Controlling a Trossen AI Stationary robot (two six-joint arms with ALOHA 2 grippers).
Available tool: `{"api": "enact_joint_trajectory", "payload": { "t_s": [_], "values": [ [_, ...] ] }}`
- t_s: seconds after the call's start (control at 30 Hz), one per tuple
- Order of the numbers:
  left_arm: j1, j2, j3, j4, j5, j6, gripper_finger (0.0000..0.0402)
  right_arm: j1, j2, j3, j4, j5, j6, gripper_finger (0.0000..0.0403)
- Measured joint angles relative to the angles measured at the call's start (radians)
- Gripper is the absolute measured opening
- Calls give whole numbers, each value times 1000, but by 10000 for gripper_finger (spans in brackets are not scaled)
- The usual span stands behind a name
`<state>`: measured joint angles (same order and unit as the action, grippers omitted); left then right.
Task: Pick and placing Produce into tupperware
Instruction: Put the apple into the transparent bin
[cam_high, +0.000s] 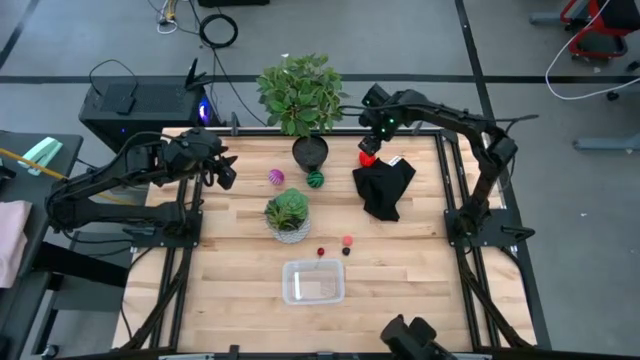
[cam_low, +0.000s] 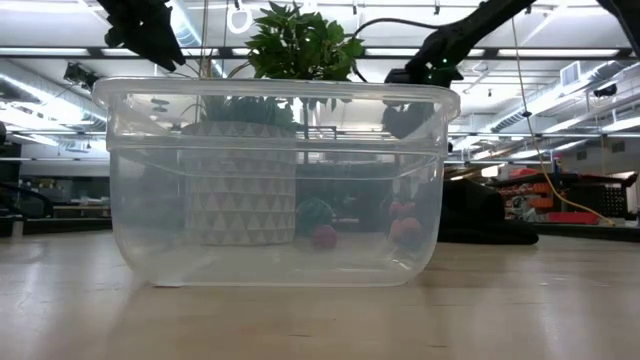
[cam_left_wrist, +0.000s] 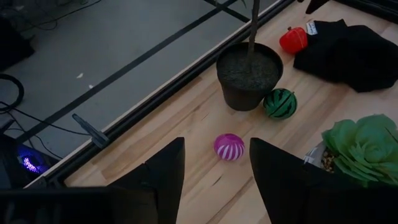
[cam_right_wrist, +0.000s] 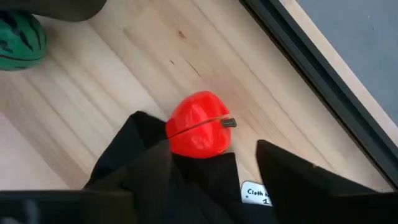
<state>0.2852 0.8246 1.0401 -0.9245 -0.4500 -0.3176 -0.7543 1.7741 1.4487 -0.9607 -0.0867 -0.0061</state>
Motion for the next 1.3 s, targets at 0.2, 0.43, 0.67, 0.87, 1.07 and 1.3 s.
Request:
{"api": "enact_joint_trajectory", "payload": {
  "t_s": [0.2, 0.43, 0.67, 0.87, 1.07, 1.3],
  "values": [
    [0, 0, 0, 0, 0, 0, 192, -4, 17, 0, -2, 7, 54, 339],
    [0, 0, 0, 0, 0, -1, 189, -5, 67, 0, 2, 62, 154, 397],
    [0, 0, 0, 0, 0, -1, 193, -12, 119, 0, 8, 54, 333, 394],
    [0, 0, 0, 0, 0, -2, 190, -7, 149, -1, 17, 45, 346, 399],
    [0, 0, 0, 0, 0, -3, 191, -7, 152, -1, 71, 34, 369, 399],
    [0, 0, 0, 0, 0, -4, 192, -2, 180, -1, 70, 32, 389, 400]
  ]
}}
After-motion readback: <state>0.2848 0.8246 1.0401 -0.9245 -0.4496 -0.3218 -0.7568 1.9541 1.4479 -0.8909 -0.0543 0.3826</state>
